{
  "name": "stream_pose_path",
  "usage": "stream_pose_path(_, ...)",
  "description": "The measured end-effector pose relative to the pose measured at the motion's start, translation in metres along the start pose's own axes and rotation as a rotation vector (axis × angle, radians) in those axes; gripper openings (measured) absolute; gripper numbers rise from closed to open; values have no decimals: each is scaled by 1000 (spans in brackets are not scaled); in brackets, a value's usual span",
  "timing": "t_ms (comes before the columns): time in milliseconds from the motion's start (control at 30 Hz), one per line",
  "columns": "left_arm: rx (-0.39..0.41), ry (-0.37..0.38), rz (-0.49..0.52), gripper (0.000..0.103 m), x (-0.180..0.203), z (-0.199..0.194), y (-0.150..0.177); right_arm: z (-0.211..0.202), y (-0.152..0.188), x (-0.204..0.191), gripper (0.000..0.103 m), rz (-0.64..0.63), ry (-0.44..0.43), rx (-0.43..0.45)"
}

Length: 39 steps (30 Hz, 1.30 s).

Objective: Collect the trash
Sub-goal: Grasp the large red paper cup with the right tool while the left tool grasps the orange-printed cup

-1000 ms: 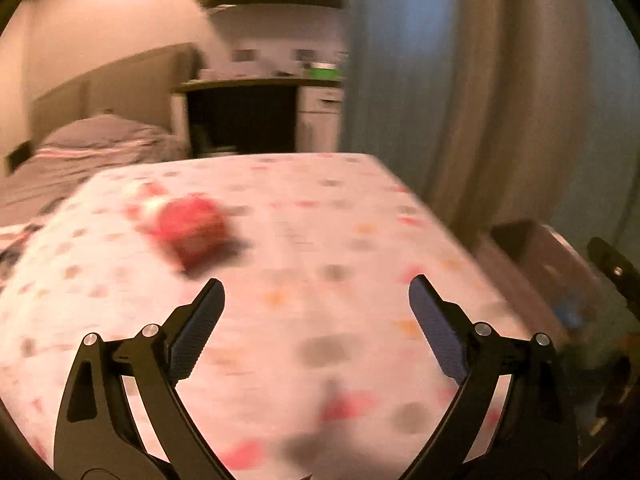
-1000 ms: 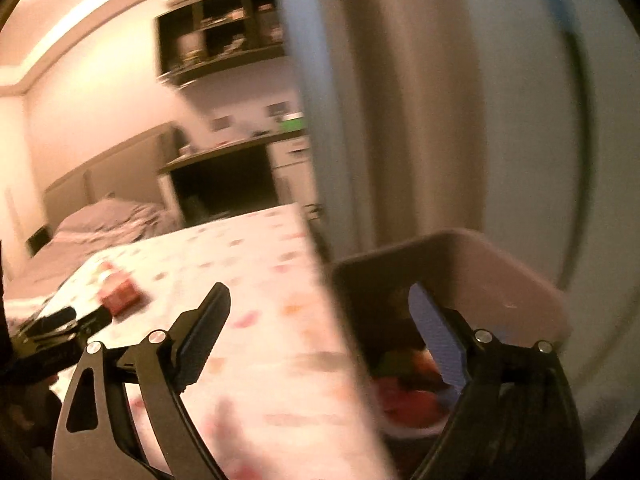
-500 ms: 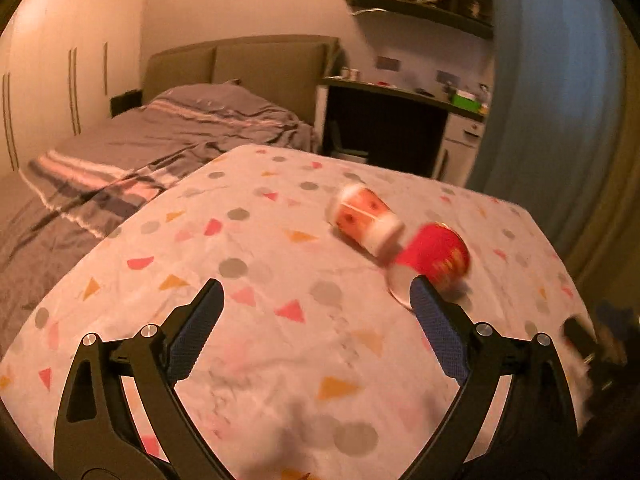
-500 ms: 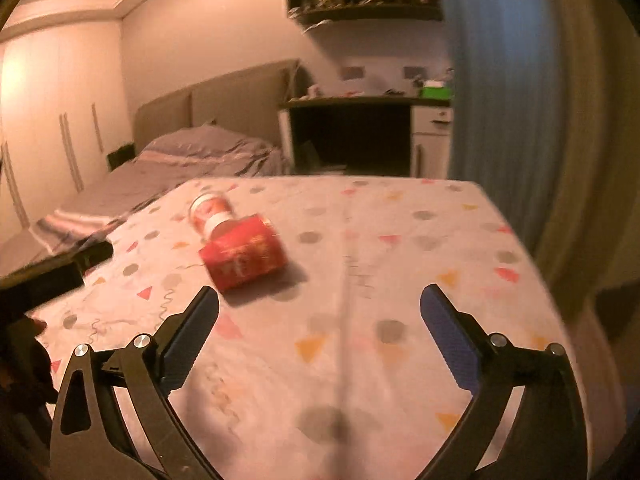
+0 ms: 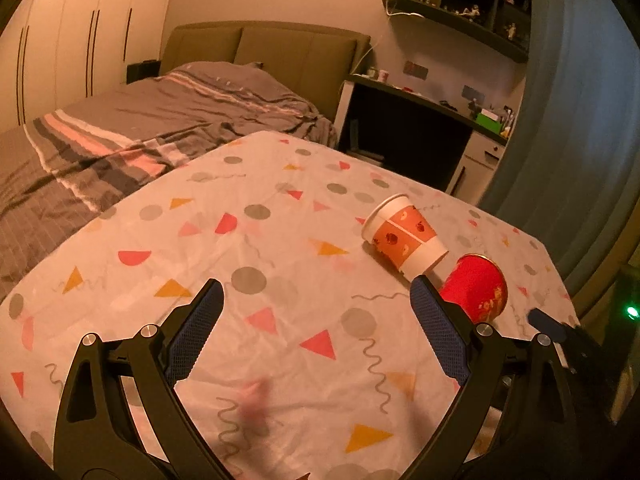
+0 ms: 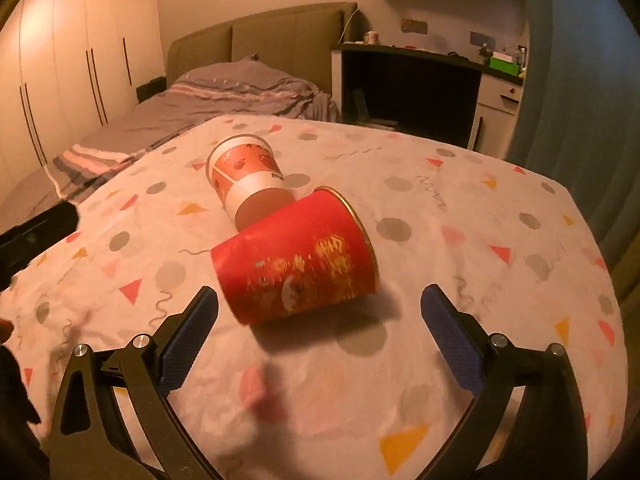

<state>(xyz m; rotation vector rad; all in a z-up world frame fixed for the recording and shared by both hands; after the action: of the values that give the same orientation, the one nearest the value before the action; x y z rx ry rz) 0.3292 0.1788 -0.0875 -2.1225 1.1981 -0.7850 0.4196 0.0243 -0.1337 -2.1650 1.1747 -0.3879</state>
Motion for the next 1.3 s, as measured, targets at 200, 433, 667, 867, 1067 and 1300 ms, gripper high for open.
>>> stream_pose_path(200,-5,11,-15,93,-4,1,0,17,-8,-4,97,-18,-26,-43)
stream_pose_path(433,-33,19,-1,93,-3,9,5,28,-10,-11,90,-43,-45,-84)
stream_pose_path(667,-45,11,29,93,3,15,10,22,-9,-9,85,-33,-56,-58)
stream_pose_path(867,-63,-2,21,93,7,18,11,-4,-6,13,85,32,14,23)
stream_pose_path(1067,-69,5,25,93,36,21,-3,-56,-7,61,85,158,109,139)
stream_pose_path(1300,-92,-1,14,93,86,67,-31,-92,2,112,85,296,110,218)
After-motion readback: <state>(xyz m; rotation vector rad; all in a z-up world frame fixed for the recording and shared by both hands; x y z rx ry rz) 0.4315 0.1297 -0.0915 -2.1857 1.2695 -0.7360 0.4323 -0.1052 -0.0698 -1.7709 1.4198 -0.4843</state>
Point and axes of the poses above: each gripper's, at about its wrist camera, not at the fingertips, and z roughly the way its jaws point, x to its right, y to its underside, the point moved 8 cm from there along z, roughly the way its jaws point, and after that the axes turned 8 degrees about -x, right-handed, at the moved point
